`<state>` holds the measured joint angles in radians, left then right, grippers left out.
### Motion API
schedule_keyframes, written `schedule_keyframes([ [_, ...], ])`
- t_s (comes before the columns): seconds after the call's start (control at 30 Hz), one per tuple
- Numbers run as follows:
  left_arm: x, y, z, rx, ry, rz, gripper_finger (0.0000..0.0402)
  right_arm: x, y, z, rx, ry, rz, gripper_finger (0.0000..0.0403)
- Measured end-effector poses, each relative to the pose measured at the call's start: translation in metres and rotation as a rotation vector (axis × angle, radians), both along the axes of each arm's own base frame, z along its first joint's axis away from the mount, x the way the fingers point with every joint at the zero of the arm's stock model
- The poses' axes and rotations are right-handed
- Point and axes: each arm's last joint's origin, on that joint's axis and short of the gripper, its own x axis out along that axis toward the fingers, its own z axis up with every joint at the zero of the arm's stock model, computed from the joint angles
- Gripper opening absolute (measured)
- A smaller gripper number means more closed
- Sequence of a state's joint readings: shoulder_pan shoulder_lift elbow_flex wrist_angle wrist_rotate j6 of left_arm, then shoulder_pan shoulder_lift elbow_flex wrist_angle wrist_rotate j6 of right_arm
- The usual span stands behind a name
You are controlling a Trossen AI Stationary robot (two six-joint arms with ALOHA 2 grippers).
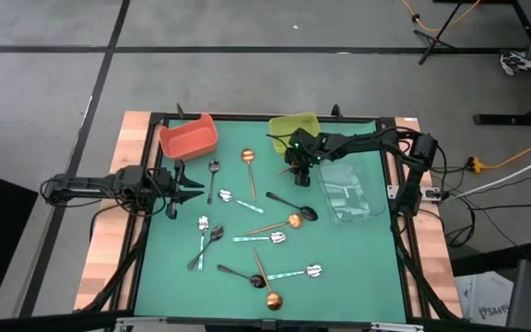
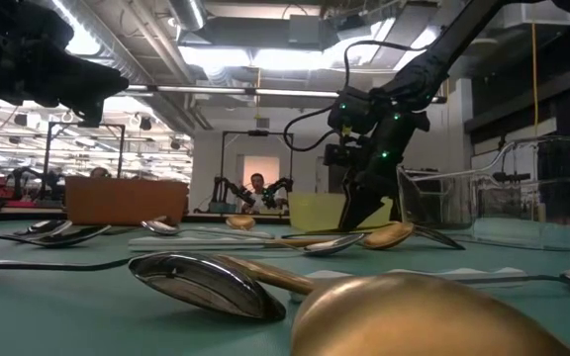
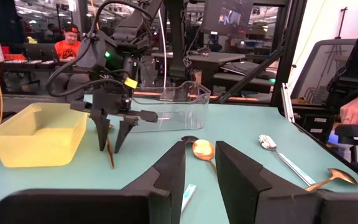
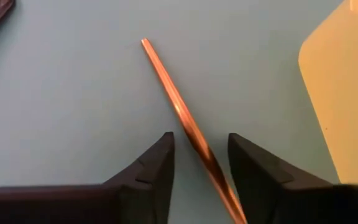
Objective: Sort silverware by color (type)
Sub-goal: Put the top right gold spoon into the transparent bin
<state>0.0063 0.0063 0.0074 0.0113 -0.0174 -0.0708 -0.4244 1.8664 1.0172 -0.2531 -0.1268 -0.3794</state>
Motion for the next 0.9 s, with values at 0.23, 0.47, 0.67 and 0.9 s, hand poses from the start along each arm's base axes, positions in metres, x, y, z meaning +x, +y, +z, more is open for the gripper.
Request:
schedule_keyframes([
  [0.23, 0.0000, 0.0000, 0.0000, 0.000, 0.000, 0.000, 0.0082, -0.0001, 0.0001, -0.0001, 0.000, 0.000, 0.001, 0.0074],
  [0.47, 0.0000, 0.0000, 0.0000, 0.000, 0.000, 0.000, 0.0082, -0.0001, -0.0001, -0.0004, 0.001, 0.000, 0.000, 0.0046],
  [0.67, 0.0000, 0.0000, -0.0001, 0.000, 0.000, 0.000, 0.0082, 0.0001, -0.0002, -0.0004, -0.008, -0.004, 0.022, 0.0032],
  [0.9, 0.0000, 0.0000, -0.0001, 0.000, 0.000, 0.000, 0.0082, 0.0004, -0.0006, -0.0003, -0.012, -0.008, 0.027, 0.0016],
])
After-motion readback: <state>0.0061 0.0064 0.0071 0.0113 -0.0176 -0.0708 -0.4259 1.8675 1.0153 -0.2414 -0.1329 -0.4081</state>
